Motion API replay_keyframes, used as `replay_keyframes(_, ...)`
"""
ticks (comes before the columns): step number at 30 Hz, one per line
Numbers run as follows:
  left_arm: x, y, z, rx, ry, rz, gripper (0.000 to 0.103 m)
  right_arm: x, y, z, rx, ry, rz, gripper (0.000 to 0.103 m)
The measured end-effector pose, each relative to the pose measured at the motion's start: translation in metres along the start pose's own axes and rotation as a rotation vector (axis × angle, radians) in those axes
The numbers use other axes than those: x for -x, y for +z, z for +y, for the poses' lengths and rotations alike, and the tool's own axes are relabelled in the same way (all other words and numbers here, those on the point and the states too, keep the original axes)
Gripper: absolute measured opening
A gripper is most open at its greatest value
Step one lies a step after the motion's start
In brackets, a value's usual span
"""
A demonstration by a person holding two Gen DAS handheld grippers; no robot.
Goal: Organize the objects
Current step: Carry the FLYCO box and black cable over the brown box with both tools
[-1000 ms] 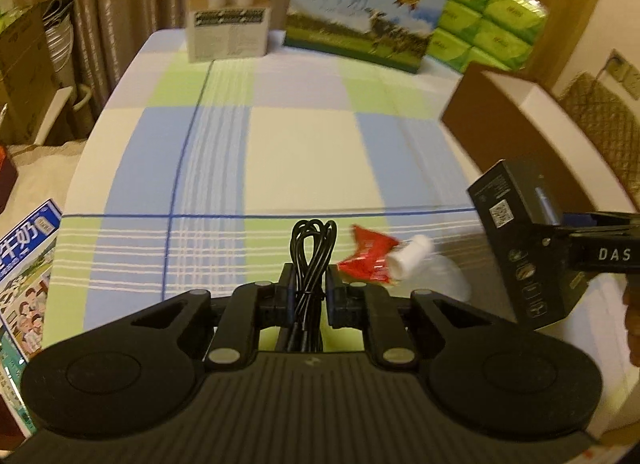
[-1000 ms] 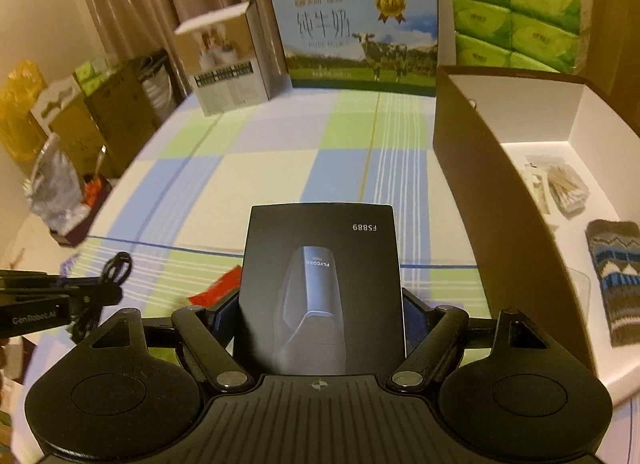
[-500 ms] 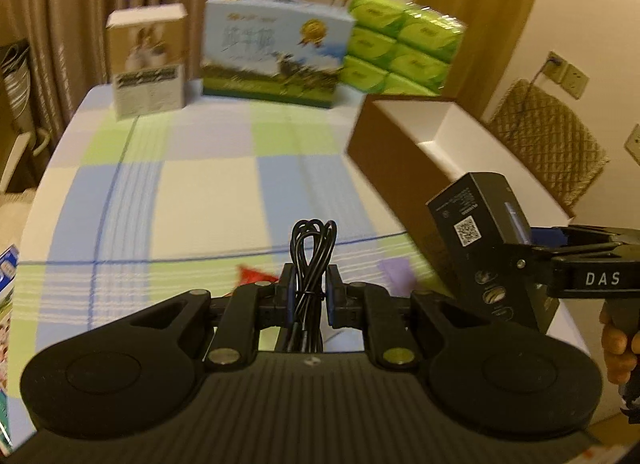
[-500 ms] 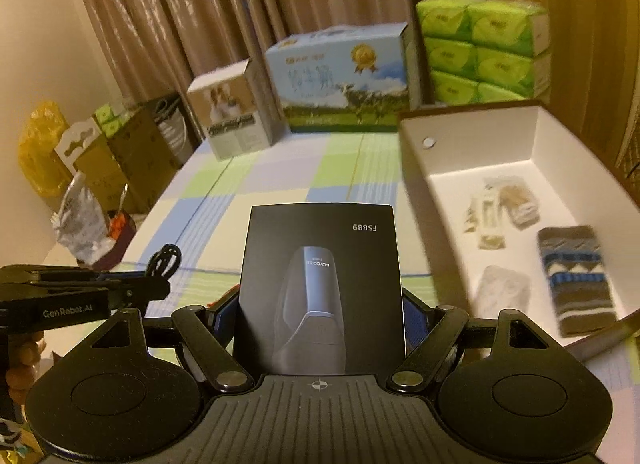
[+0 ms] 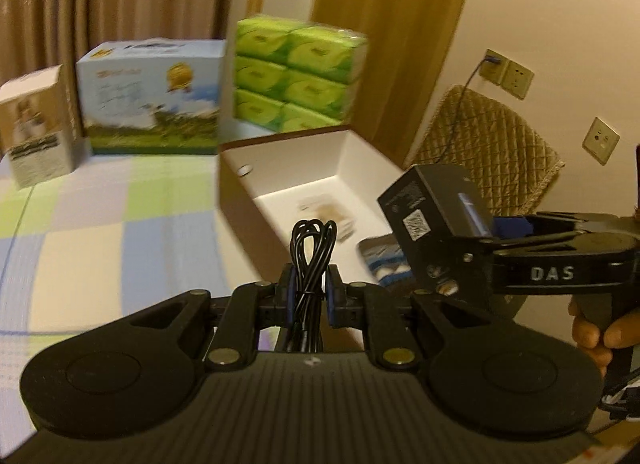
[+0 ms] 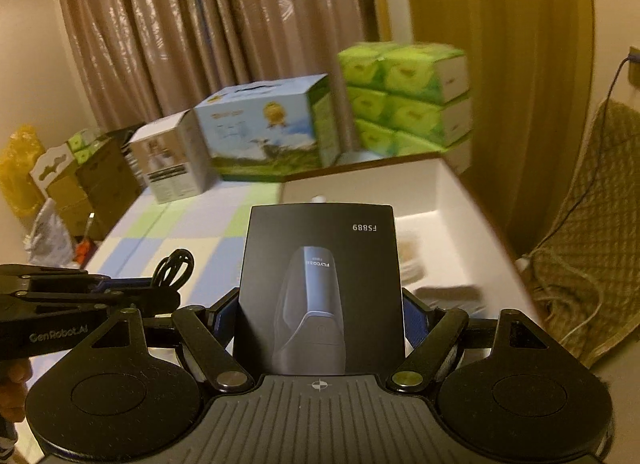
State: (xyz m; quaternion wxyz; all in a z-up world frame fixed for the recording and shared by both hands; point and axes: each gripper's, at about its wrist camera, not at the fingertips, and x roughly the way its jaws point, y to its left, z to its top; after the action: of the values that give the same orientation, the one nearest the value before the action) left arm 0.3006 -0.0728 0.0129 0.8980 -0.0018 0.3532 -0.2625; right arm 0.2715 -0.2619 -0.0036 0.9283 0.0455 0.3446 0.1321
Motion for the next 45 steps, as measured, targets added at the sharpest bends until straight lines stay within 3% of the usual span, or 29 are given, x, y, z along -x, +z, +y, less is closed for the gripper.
replay_keyframes(7,-0.037,0.019,-0.042,0.001,0.022,0.001,0.011,-0.009,0.013,-0.052,-0.009,-0.013,-0.003,0.076)
replay_keyframes(15,-0.079,0.029,-0.057,0.021,0.093,0.041,0.011,-0.029,0.018,-0.089,-0.018,-0.010,0.022,0.076)
replay_keyframes(27,-0.142,0.031,-0.052,0.065,0.181,0.153,0.011,-0.071,0.015,-0.114,-0.012,-0.021,0.099,0.076)
replay_keyframes(35,-0.158,0.028,-0.048,0.065,0.214,0.206,0.012,-0.085,0.013,-0.123,-0.010,-0.020,0.128,0.076)
replay_keyframes(45,-0.160,0.033,-0.045,0.061,0.230,0.209,0.024,-0.096,0.015,-0.124,0.010,-0.018,0.141,0.076)
